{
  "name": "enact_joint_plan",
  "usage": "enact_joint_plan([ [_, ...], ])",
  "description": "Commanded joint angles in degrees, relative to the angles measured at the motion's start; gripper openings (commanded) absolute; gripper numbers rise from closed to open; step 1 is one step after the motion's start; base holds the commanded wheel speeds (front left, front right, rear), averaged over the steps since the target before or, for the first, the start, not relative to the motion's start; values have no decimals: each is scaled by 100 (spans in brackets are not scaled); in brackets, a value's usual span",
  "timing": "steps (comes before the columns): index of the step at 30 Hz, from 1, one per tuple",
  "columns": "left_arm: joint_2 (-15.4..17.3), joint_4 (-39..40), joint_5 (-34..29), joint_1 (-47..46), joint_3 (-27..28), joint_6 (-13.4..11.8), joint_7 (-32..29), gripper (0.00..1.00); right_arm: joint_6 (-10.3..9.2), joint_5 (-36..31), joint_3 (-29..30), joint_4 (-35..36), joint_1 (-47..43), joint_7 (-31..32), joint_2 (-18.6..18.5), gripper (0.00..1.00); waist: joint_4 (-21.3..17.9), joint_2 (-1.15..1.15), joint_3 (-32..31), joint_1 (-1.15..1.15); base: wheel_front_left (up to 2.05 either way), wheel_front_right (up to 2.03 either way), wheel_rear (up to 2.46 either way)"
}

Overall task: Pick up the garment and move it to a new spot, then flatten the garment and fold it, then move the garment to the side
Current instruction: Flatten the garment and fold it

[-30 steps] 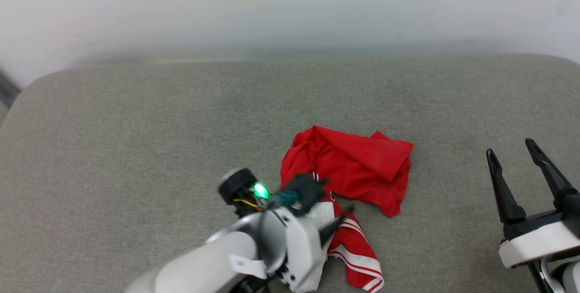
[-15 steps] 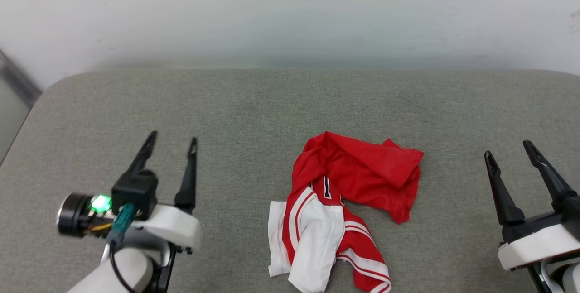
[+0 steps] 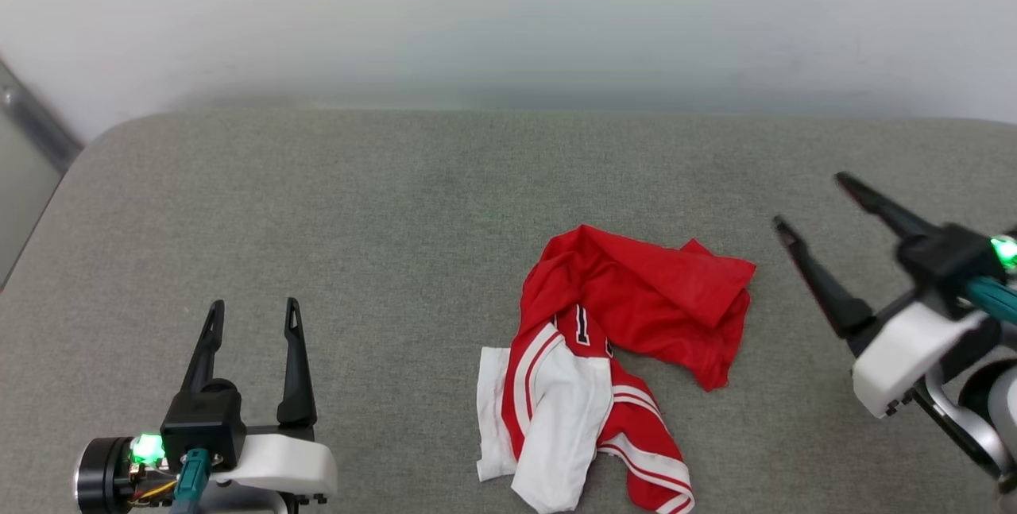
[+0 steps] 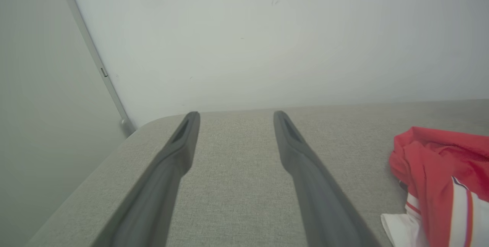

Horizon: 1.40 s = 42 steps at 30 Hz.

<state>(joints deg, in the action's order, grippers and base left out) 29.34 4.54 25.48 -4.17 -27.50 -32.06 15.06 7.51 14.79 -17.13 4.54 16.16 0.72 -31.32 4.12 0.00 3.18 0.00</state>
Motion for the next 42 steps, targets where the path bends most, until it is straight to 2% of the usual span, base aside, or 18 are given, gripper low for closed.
enact_joint_plan([
  [1,-76,-11,-100,67,102,78,13,100,-4,161,-311,53,246,383,-236,100,14,0,49,0,0,0,0],
  [4,-271,-56,-300,91,302,270,14,100,-5,727,-1107,64,886,1508,-746,100,59,0,170,0,0,0,0],
  [8,-549,-121,-554,-36,511,560,13,100,-5,1622,-2202,-53,1853,3040,-1239,100,173,0,400,0,0,0,0],
  [11,-784,-171,-739,-149,626,777,13,100,-5,2143,-2890,-269,2553,3918,-1377,100,281,0,613,0,0,0,0],
  [14,-1019,-200,-904,-253,737,958,13,100,-4,2453,-3470,-657,3117,4349,-1284,100,381,0,862,0,0,0,0],
  [17,-1242,-214,-1064,-364,867,1128,14,100,-4,2580,-3989,-1116,3567,4412,-1121,100,475,0,1122,0,0,0,0],
  [21,-1543,-229,-1255,-520,998,1342,14,100,-4,2685,-4566,-1834,3918,4167,-890,100,624,0,1458,0,0,0,0],
  [27,-1877,-343,-1500,-620,1210,1631,14,100,-2,2864,-5465,-2714,3802,3847,-657,100,760,0,1728,0,0,0,0],
  [30,-1980,-389,-1590,-569,1348,1739,14,100,-2,2986,-5618,-2880,3814,3489,-579,100,725,0,1711,0,0,0,0],
  [31,-2008,-406,-1623,-535,1401,1763,14,100,-2,2967,-5624,-2868,3909,3291,-578,29,693,0,1683,0,0,0,0],
  [32,-2026,-429,-1643,-501,1452,1793,14,100,-3,2971,-5627,-2840,4011,3121,-594,0,657,0,1642,0,0,0,0],
  [37,-2095,-516,-1758,-365,1661,1939,14,100,-5,3117,-5538,-2650,4693,2078,-881,0,495,0,1362,0,0,0,0],
  [42,-2168,-570,-1839,-189,1789,2077,14,100,-5,3329,-5533,-2366,4929,1536,-1445,0,395,0,1098,0,0,0,0],
])
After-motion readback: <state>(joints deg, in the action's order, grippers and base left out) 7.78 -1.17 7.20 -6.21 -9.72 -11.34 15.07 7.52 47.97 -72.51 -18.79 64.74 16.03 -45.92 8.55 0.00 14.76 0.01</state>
